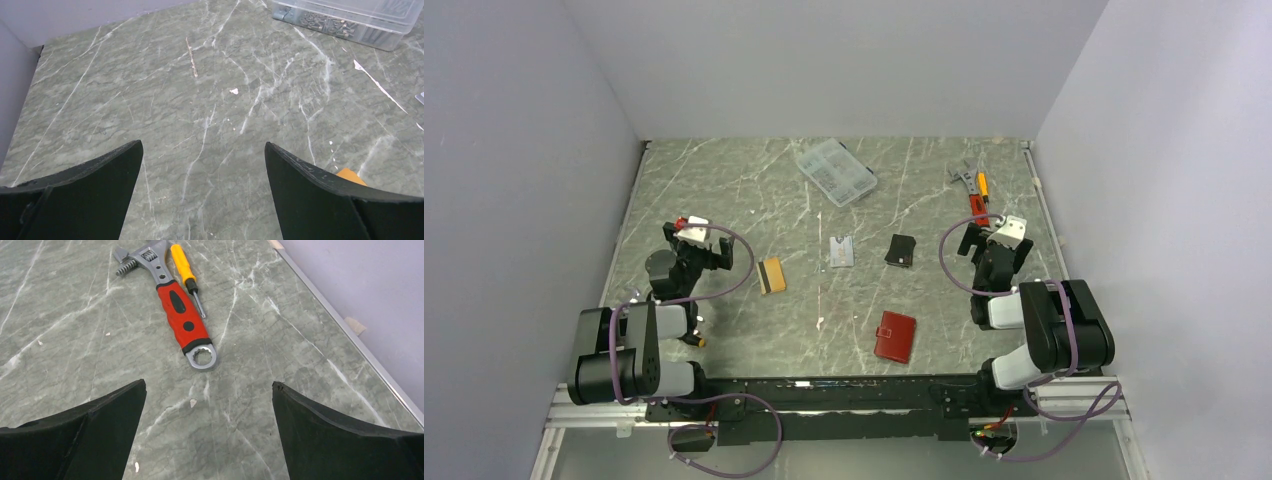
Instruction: Put the credit cards into the card holder
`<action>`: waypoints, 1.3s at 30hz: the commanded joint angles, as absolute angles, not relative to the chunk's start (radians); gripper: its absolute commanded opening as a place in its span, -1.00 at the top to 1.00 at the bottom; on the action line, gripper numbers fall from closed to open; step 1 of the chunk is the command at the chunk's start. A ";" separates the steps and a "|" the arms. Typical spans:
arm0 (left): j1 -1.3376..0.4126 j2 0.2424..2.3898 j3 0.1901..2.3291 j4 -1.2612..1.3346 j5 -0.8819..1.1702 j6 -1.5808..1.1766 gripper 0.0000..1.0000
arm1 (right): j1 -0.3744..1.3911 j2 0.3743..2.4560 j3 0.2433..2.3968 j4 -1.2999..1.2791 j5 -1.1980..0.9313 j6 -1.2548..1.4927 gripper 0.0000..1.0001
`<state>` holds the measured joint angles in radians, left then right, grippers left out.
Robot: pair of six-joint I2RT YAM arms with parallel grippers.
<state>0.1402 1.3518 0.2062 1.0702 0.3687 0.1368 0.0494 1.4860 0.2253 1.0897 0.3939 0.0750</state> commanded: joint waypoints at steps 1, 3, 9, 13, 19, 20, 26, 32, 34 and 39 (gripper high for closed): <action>0.137 1.346 0.208 1.091 0.382 0.129 -0.98 | 0.051 1.476 0.242 1.119 0.401 0.084 -0.99; 0.137 1.345 0.208 1.090 0.382 0.131 -0.98 | 0.049 1.476 0.242 1.117 0.399 0.086 -0.99; 0.137 1.344 0.209 1.089 0.384 0.131 -0.98 | 0.064 1.456 0.250 1.102 0.439 0.070 -0.99; 0.130 1.296 0.226 1.004 0.374 0.146 -0.98 | 0.186 1.324 0.542 0.498 0.685 0.086 -0.99; 0.093 1.163 0.495 0.418 0.413 0.203 -0.98 | 0.199 1.055 0.607 0.291 0.428 0.392 -0.99; 0.090 1.159 0.549 0.310 0.413 0.201 -0.98 | 0.163 0.997 0.578 0.319 0.239 0.467 -0.99; 0.058 1.151 0.801 -0.185 0.420 0.220 -0.98 | 0.112 0.944 0.685 0.126 -0.165 0.558 -0.99; 0.034 1.105 0.908 -0.437 0.488 0.221 -0.98 | 0.665 1.053 0.869 -0.321 0.455 0.434 -0.99; 0.032 1.099 0.925 -0.495 0.523 0.221 -0.98 | 0.803 1.128 0.920 -0.468 0.578 0.494 -0.99; 0.012 1.092 0.942 -0.560 0.544 0.243 -0.98 | 1.124 1.315 1.003 -0.774 0.751 0.716 -0.99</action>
